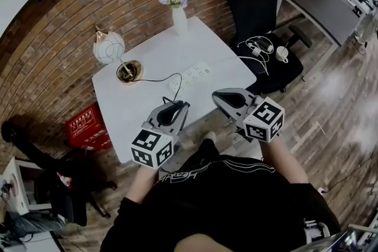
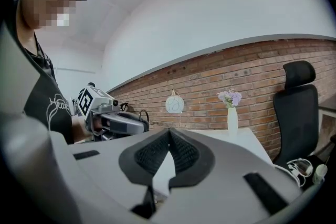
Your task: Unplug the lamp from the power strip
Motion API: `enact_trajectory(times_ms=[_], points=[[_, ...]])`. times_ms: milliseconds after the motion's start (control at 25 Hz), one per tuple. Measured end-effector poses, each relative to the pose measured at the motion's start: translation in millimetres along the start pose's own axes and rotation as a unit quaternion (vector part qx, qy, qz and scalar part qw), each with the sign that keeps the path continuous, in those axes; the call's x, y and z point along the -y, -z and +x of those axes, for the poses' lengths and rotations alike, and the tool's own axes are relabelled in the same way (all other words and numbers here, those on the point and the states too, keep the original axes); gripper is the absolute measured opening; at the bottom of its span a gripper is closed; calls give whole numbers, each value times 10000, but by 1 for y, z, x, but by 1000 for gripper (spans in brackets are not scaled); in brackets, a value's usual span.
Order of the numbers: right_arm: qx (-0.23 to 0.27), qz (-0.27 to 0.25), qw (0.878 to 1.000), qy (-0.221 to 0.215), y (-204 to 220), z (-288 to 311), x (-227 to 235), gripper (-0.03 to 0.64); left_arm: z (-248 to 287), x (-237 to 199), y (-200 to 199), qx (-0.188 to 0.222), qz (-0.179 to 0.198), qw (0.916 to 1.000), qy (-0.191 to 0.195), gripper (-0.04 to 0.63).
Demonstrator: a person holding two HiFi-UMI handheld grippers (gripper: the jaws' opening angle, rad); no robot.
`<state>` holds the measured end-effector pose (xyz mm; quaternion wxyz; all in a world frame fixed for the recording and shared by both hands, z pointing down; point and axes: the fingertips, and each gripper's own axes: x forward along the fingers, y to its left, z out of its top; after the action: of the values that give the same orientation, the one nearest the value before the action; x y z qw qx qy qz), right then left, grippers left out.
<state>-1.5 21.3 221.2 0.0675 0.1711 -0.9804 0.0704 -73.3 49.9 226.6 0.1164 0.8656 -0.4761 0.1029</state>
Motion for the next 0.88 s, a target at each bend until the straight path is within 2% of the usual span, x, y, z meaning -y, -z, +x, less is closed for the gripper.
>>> enact_trajectory(times_ms=[320,880], points=[[-127,-110,9998,59,9,1,-3,-5,-1,0,4,27,-3,10000,-6,46],[-220,-1,9997,49,21,5,1,-5,4,-4,12,-19,-46,10000,14,46]])
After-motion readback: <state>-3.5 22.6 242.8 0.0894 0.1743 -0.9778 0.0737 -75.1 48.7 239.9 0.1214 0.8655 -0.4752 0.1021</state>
